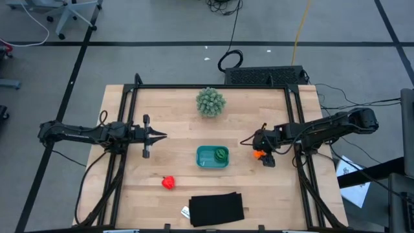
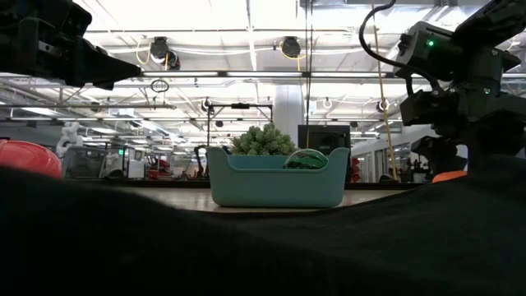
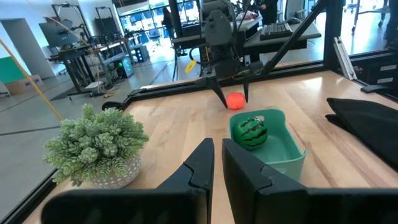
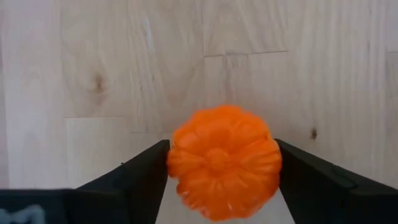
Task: Pick and placing Produce into tupperware
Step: Put the pumpkin toy into the bin
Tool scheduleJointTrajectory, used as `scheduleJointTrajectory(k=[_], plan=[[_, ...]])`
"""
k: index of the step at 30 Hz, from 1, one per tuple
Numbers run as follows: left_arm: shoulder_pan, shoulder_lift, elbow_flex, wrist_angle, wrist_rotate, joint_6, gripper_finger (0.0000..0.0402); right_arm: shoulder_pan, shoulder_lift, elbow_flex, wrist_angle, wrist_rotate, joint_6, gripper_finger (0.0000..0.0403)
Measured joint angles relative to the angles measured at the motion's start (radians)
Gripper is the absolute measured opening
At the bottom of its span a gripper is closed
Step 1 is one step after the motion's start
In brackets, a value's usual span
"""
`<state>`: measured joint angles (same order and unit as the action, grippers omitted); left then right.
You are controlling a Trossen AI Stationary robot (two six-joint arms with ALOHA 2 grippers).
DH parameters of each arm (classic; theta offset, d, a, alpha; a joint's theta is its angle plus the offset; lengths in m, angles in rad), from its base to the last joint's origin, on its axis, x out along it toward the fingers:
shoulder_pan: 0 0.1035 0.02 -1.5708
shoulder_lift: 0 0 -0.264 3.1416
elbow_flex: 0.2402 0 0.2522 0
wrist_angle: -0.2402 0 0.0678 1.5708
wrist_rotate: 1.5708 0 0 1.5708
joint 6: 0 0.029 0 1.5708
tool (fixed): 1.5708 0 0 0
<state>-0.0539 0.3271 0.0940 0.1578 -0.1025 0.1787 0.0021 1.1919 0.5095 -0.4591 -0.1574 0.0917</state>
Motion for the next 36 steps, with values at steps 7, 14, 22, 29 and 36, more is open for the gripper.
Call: scheduleJointTrajectory(k=[7, 14, 22, 29, 36], plan=[[0.000, 0.000, 0.000, 0.001, -0.001, 0.000, 0.0037, 0.000, 0.000, 0.000, 0.000, 0.000, -0.003, 0.0230], [0.000, 0.000, 0.000, 0.001, -0.001, 0.000, 0.0037, 0.000, 0.000, 0.000, 0.011, 0.000, -0.010, 0.0250], [0.000, 0.000, 0.000, 0.001, -0.002, 0.000, 0.0037, -0.001, 0.000, 0.014, 0.020, 0.000, -0.026, 0.0234], [0.000, 0.000, 0.000, 0.001, -0.002, 0.000, 0.0037, -0.001, 0.000, 0.110, -0.036, -0.001, -0.001, 0.0241], [0.000, 0.000, 0.000, 0.001, -0.002, 0.000, 0.0037, -0.001, 0.000, 0.237, -0.169, -0.001, -0.009, 0.0238]])
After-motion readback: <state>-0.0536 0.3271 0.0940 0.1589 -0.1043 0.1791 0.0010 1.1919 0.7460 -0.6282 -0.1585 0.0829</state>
